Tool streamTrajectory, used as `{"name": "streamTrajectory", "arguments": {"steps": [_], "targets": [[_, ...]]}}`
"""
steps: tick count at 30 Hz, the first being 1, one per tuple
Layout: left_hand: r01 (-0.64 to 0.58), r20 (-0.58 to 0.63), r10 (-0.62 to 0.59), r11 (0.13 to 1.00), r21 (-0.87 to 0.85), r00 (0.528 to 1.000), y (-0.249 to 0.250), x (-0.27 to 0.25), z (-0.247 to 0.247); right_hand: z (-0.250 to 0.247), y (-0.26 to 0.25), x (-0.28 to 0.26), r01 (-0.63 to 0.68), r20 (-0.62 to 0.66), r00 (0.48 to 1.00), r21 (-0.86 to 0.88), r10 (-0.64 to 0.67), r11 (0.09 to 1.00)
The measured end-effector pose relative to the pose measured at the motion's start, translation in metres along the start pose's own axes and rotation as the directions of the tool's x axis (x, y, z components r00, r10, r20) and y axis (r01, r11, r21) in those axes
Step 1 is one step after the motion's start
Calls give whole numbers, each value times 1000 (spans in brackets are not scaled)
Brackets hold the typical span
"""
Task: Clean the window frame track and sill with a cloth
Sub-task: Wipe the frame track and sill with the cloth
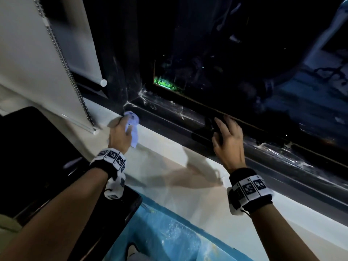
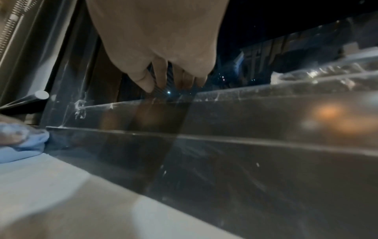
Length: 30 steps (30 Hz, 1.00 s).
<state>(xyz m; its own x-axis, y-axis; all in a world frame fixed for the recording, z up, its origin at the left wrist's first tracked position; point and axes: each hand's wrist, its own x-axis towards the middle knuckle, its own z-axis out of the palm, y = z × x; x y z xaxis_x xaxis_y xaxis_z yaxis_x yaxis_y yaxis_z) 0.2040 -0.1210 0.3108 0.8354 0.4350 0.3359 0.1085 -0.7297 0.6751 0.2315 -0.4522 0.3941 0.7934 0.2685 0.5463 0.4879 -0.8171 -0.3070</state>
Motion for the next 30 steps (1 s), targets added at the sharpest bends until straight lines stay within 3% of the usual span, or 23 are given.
{"name": "streamTrajectory", "arguments": {"steps": [3, 7, 12, 17, 19, 21, 23, 26, 28, 30], "targets": [[154, -2, -154, 988, 29, 988, 6, -4, 23, 0, 0, -10, -6, 15, 1000, 109, 4, 994], [183, -64, -177, 975, 123, 982, 34, -33, 63, -6, 0, -36, 81, -26, 997, 205, -77, 975], [178, -83, -167, 972, 155, 982, 65, -56, 76, -5, 31, -77, 38, 97, 994, 111, -49, 993], [121, -64, -113, 985, 124, 991, 99, -87, 90, -27, 61, -86, -2, -20, 1000, -26, 2, 1000], [67, -5, -67, 992, 105, 998, 109, -101, 93, -32, 67, -85, 22, 3, 1000, -58, -21, 998], [-61, 102, 54, 996, 66, 993, 111, -116, 91, -33, 72, -88, 53, 79, 996, -97, -46, 994], [-186, 249, 185, 982, -20, 951, 107, -125, 81, -35, 77, -92, 64, 137, 989, -110, -49, 992], [-224, 404, 274, 960, -169, 873, 103, -116, 56, -38, 80, -94, 53, 177, 984, -92, -36, 994], [-183, 354, 234, 968, -171, 906, 100, -99, 41, -40, 80, -93, 47, 201, 979, -87, -28, 995], [-59, 205, 80, 993, -104, 975, 95, -82, 37, -41, 81, -92, 41, 221, 975, -82, -22, 996]]}}
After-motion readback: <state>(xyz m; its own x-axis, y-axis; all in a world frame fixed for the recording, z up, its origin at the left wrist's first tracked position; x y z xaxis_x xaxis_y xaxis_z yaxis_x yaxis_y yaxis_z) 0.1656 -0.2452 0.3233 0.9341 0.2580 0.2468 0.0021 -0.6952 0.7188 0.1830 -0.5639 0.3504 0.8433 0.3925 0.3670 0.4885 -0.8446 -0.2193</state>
